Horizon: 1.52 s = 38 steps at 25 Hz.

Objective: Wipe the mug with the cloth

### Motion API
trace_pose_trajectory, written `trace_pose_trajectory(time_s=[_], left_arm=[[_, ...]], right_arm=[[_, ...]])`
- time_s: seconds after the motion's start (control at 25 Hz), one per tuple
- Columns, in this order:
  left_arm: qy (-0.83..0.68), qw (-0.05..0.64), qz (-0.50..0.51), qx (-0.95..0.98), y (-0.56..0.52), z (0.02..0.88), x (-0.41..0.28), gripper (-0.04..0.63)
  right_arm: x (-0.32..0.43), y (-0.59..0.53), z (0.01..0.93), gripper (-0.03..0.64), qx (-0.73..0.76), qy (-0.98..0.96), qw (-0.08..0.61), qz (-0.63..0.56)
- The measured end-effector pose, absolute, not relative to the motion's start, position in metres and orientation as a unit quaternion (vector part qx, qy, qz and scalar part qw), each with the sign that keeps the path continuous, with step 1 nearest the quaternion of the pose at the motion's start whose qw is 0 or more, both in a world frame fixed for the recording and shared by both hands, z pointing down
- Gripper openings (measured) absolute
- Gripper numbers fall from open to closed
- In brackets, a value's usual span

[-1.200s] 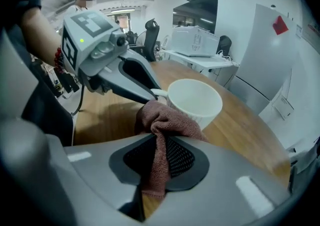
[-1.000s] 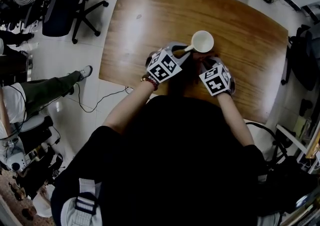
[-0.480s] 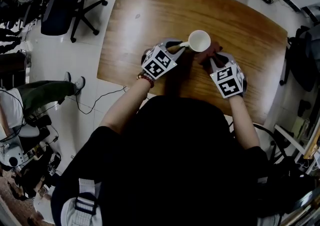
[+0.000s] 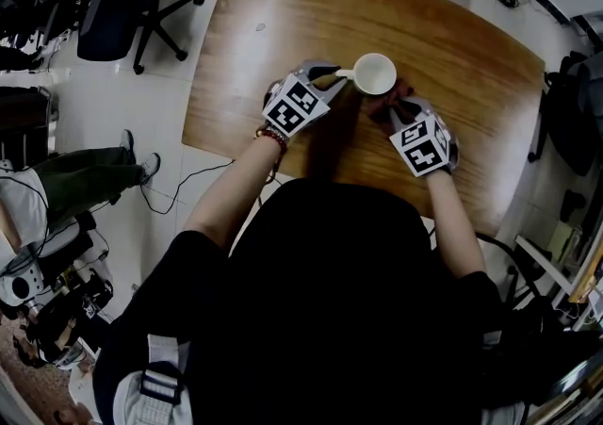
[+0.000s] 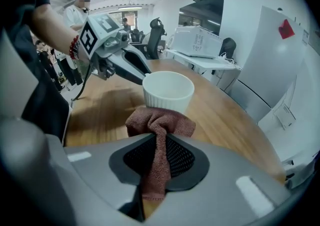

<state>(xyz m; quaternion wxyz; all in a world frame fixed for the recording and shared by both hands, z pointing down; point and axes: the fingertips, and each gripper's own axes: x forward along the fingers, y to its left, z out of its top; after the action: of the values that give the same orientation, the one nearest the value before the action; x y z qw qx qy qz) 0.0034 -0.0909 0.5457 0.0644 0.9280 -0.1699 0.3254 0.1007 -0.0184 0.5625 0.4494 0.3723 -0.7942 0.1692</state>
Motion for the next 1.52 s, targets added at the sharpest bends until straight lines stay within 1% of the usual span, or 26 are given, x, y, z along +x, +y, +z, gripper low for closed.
trace_pose_trajectory(time_s=[0.24, 0.48, 0.76, 1.04, 1.2, 1.36, 1.52], left_arm=[[-0.173, 0.081, 0.313, 0.930, -0.102, 0.545, 0.003, 0.086], [-0.178, 0.085, 0.308, 0.931, -0.117, 0.545, 0.004, 0.086], [-0.180, 0.080, 0.300, 0.934, -0.134, 0.542, 0.017, 0.086], [-0.188, 0.079, 0.294, 0.934, -0.148, 0.541, 0.024, 0.086], [-0.190, 0.076, 0.290, 0.935, -0.149, 0.541, 0.025, 0.084], [-0.186, 0.076, 0.287, 0.937, -0.150, 0.540, 0.024, 0.084], [-0.183, 0.075, 0.292, 0.936, -0.149, 0.544, 0.025, 0.084]], right_arm=[[0.105, -0.023, 0.551, 0.061, 0.370, -0.798, 0.448, 0.157], [0.115, -0.045, 0.517, 0.061, 0.373, -0.815, 0.418, 0.151], [0.119, -0.056, 0.523, 0.061, 0.333, -0.827, 0.434, 0.127], [0.113, -0.054, 0.549, 0.061, 0.295, -0.823, 0.469, 0.126], [0.114, -0.054, 0.554, 0.061, 0.296, -0.821, 0.471, 0.129], [0.127, -0.070, 0.553, 0.061, 0.329, -0.816, 0.458, 0.126], [0.141, -0.091, 0.537, 0.061, 0.364, -0.824, 0.421, 0.104]])
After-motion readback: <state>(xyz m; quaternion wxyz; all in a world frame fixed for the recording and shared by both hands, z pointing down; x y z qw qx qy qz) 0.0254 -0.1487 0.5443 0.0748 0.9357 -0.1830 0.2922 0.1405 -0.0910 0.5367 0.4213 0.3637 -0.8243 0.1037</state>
